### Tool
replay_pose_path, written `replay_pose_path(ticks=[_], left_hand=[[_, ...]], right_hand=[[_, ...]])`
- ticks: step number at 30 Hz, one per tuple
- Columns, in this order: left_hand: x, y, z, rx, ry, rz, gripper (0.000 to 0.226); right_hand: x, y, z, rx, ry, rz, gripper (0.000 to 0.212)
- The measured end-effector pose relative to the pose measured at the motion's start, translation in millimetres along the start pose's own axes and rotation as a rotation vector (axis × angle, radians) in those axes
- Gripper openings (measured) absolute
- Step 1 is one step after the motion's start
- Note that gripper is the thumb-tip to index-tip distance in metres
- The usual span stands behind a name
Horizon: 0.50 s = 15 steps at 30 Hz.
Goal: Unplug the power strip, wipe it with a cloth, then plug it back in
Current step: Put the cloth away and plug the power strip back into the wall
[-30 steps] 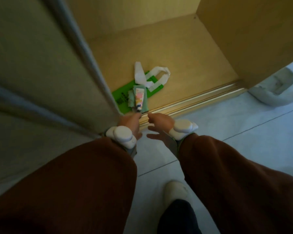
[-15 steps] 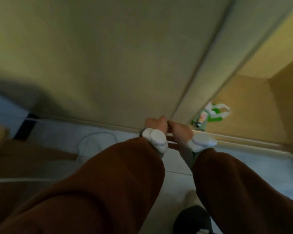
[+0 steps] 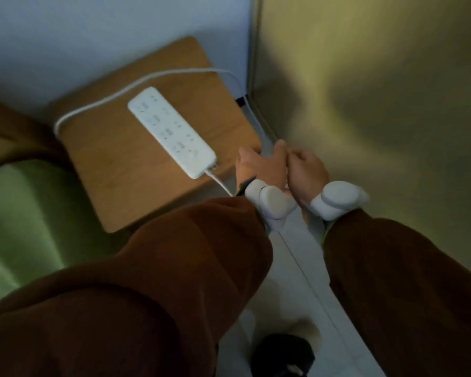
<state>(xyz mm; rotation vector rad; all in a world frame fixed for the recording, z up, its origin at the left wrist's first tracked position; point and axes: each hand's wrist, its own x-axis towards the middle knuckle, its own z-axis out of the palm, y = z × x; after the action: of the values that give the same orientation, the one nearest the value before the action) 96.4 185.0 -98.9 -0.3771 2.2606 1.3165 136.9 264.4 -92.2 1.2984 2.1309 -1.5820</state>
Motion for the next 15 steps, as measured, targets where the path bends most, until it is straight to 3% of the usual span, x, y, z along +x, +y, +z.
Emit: replay_pose_path(ticks=[7,12,15], left_hand=[[37,3,-116,-0.178,0.285,-0.251,0.053],[60,-19,-159,-0.209,0.329,-0.328,0.053],[76,-21,-166,-0.235,0.301,-0.368,0.058]], right_hand=[[-11,-83,92,-0.165,-0.227,-0.092,0.056],[-6,-93,136,-0.294,-0.259,-0.184,0.049],[6,-94,151,-0.35,-0.255,-0.212,0.059]])
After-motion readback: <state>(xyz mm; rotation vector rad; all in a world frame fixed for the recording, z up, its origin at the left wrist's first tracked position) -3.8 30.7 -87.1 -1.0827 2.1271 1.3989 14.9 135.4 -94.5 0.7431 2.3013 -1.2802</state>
